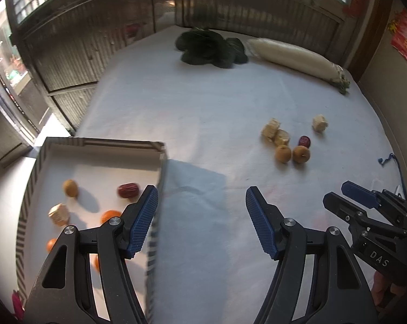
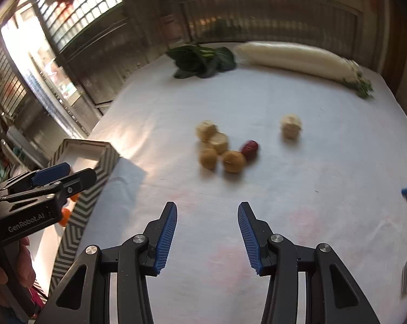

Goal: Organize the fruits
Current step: 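Move both tools back toward the remaining fruit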

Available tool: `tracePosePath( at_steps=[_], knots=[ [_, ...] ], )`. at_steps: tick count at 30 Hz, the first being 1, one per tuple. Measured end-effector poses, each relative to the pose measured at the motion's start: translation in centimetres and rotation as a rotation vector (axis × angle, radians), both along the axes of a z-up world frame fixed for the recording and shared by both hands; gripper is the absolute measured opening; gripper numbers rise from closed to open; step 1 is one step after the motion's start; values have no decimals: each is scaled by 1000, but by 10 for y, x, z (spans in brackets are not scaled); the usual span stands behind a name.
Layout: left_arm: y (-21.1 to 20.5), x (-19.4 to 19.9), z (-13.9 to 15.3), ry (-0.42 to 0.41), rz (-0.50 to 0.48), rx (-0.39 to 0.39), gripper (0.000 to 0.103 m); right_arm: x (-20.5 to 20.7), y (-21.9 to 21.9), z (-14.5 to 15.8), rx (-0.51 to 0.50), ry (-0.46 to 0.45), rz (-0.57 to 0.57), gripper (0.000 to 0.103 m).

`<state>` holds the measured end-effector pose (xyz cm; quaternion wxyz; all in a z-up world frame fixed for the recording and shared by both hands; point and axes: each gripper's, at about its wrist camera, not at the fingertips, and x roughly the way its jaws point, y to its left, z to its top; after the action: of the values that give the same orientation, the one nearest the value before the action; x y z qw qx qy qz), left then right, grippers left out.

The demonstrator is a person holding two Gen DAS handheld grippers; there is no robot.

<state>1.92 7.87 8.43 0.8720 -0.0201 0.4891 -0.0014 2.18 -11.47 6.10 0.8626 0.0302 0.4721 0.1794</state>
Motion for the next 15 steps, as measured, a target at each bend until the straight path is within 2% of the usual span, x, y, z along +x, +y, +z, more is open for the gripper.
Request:
tracePosePath(
  at_steps=[15],
  knots=[
    [-45, 43, -22, 42, -114, -5, 68, 22, -36, -17, 7, 38, -81, 45]
  ],
)
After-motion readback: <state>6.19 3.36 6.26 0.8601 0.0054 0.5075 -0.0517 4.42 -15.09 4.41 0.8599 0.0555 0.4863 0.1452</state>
